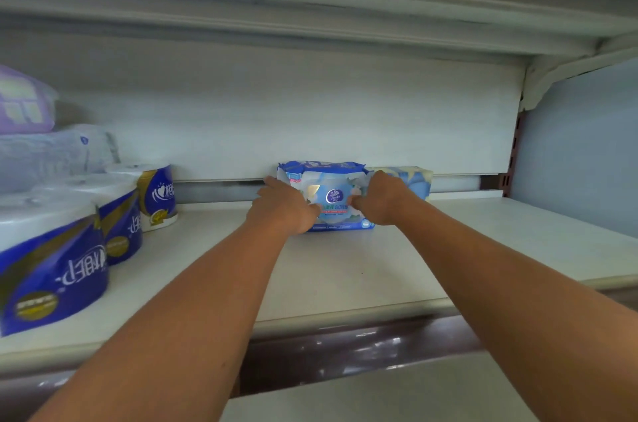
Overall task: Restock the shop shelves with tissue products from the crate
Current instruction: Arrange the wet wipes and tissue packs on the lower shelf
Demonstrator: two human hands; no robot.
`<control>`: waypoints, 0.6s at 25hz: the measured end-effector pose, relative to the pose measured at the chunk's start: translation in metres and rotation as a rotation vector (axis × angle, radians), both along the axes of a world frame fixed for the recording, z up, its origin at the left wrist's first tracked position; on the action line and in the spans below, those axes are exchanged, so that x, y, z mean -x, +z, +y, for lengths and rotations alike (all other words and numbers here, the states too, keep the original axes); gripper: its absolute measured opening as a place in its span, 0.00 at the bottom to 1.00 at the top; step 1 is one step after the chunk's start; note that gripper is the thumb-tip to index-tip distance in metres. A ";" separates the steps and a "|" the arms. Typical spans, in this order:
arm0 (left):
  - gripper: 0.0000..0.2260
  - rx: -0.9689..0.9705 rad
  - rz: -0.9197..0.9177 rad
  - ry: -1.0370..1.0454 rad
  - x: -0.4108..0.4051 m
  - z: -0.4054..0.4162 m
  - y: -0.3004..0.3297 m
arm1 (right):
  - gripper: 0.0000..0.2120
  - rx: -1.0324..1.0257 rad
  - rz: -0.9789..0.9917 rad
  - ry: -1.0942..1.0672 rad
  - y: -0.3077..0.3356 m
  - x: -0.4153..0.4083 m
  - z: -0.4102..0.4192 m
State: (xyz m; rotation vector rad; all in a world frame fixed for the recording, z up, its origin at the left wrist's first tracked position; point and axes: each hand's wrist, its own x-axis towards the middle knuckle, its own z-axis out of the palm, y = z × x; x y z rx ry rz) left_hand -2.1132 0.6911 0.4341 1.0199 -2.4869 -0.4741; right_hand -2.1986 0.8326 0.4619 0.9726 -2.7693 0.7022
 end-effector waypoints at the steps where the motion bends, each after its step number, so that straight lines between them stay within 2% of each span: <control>1: 0.47 0.013 0.033 0.012 -0.008 0.004 0.005 | 0.14 0.061 0.003 0.008 0.004 -0.009 0.007; 4: 0.40 0.146 0.143 -0.059 -0.044 0.027 0.033 | 0.23 0.270 0.008 0.061 0.015 -0.044 0.031; 6: 0.32 0.214 0.301 -0.125 -0.077 0.052 0.048 | 0.24 0.408 0.004 0.120 0.019 -0.075 0.047; 9: 0.22 0.175 0.500 -0.248 -0.132 0.089 0.049 | 0.23 0.565 -0.014 0.197 0.019 -0.130 0.073; 13: 0.17 0.086 0.518 -0.295 -0.218 0.134 0.010 | 0.16 0.737 -0.067 0.300 -0.010 -0.219 0.118; 15: 0.16 0.055 0.477 -0.300 -0.259 0.150 -0.016 | 0.16 0.717 -0.092 0.362 -0.041 -0.258 0.137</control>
